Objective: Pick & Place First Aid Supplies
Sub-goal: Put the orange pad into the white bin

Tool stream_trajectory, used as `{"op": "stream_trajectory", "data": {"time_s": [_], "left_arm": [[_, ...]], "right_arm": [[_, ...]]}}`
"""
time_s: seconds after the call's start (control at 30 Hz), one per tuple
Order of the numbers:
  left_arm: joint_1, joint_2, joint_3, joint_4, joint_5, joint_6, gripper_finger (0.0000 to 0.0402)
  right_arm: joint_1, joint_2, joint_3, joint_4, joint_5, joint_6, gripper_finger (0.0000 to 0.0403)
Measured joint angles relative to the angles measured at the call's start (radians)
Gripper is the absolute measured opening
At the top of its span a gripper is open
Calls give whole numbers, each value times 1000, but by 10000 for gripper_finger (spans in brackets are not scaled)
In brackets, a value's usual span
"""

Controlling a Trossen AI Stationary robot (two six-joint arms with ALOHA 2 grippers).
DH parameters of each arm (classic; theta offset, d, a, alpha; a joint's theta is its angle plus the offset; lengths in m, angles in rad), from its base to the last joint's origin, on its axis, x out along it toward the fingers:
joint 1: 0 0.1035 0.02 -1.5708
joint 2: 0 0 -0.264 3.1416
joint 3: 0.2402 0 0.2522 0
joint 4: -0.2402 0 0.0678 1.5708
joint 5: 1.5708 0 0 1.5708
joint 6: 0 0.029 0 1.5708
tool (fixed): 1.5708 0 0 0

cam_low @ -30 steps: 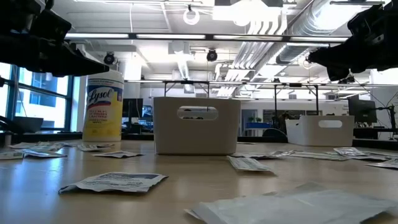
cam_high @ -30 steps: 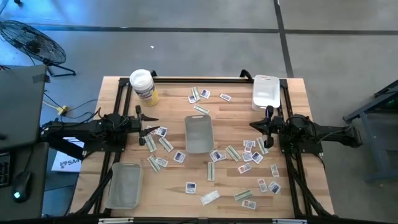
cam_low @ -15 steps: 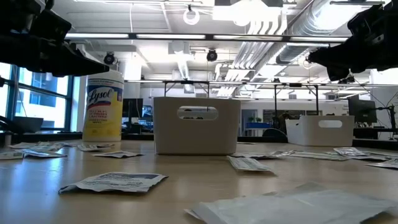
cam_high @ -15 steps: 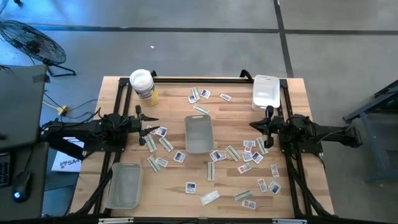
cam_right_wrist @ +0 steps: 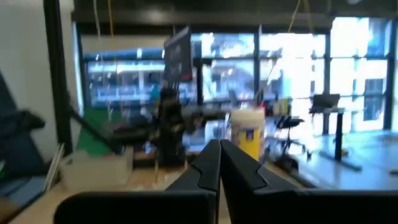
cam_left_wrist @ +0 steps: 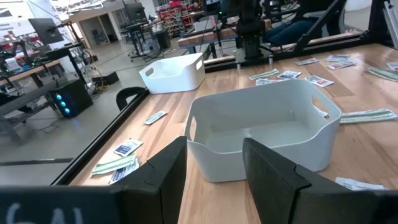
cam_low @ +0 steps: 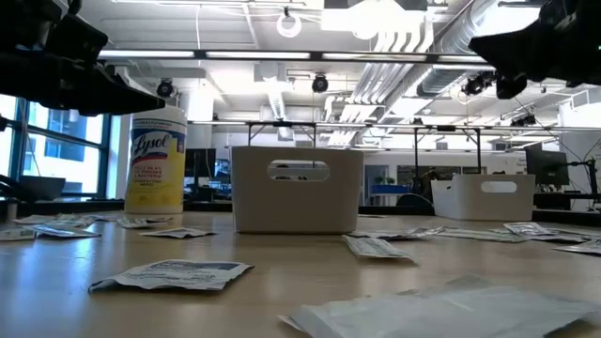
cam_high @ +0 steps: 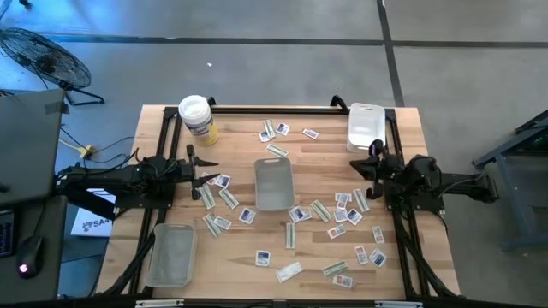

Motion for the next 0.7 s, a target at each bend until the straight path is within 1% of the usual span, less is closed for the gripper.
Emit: {"op": "stream_trajectory", "data": {"time_s": [0.1, 0.23, 0.3, 0.37, 0.43, 0.53, 0.63, 0.7], "left_arm": [[0, 0, 0, 0, 0, 0, 154], [0, 0, 0, 0, 3, 0, 154], [0, 0, 0, 0, 3, 0, 154], [0, 0, 0, 0, 3, 0, 154], [0, 0, 0, 0, 3, 0, 154], [0, 0, 0, 0, 3, 0, 154], [0, 0, 0, 0, 3, 0, 154], [0, 0, 0, 0, 3, 0, 154]], "right_arm": [[0, 0, 0, 44, 45, 0, 1], [0, 0, 0, 98, 171, 1, 1], [0, 2, 0, 120, 203, 6, 1], [0, 19, 0, 133, 197, 49, 1], [5, 58, 0, 131, 165, 86, 1], [22, 153, 0, 145, 148, 91, 1], [40, 265, 0, 210, 160, 111, 1], [51, 344, 0, 268, 146, 114, 1]]}}
